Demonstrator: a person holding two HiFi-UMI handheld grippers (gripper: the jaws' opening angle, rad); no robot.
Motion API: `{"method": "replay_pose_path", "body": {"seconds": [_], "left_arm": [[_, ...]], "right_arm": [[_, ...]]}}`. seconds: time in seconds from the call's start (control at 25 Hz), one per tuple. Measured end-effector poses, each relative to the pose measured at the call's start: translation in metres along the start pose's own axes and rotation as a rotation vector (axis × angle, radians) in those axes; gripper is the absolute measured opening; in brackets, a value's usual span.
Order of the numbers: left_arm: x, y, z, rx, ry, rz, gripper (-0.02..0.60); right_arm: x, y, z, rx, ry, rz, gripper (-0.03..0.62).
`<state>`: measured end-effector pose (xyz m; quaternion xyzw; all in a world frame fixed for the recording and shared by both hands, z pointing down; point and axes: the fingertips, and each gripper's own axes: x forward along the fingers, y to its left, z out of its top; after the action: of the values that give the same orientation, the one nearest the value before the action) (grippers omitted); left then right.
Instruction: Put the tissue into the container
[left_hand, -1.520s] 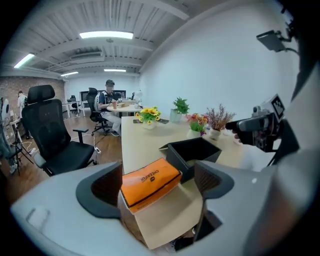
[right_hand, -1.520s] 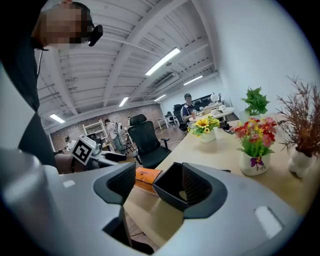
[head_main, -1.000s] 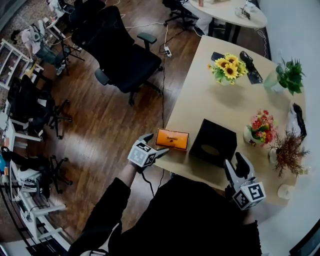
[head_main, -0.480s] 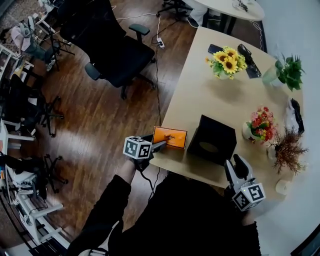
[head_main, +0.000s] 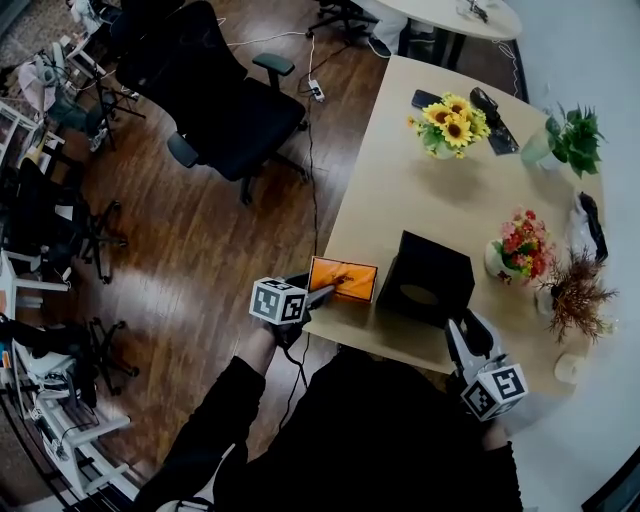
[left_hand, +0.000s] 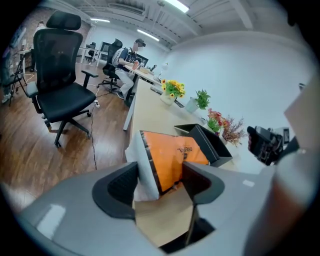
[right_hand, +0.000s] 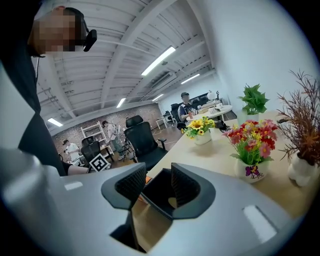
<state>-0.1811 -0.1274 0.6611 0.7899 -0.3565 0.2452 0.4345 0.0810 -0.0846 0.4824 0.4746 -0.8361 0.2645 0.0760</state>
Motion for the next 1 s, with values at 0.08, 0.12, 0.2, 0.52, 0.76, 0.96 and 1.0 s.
{"method": "replay_pose_path", "body": {"seconds": [0.08,0.12,0.2,0.52,0.76,0.96,1.0], "left_arm": [[-0.003,0.001,-0.001,-0.015,-0.004,-0.002,0.264],[-0.005,0.003,-0.002,-0.033,-0.011,-0.003,0.262],[-0.013,0.005,0.0,-0.087,-0.038,-0.013,0.262],[-0.051,-0.016,0.033,-0.119,-0.133,-0.028,0.259],[-0.055,-0.077,0.061,-0.028,-0.124,-0.087,0.259],[-0.038,-0.129,0.078,0.022,-0.114,-0.167,0.259],[-0.032,-0.137,0.078,0.032,-0.106,-0.173,0.259]], "right_arm": [[0.0,0.0,-0.002,0.003,-0.001,-0.001,0.155],[-0.001,0.0,-0.003,0.003,-0.001,-0.001,0.155],[-0.001,0.001,-0.004,0.003,-0.001,0.0,0.153],[-0.003,0.003,-0.008,0.009,-0.012,0.012,0.147],[-0.008,0.006,-0.007,0.011,-0.024,0.013,0.147],[-0.022,-0.008,-0.012,0.042,-0.051,-0.028,0.144],[-0.025,-0.011,-0.013,0.048,-0.054,-0.037,0.144]]}}
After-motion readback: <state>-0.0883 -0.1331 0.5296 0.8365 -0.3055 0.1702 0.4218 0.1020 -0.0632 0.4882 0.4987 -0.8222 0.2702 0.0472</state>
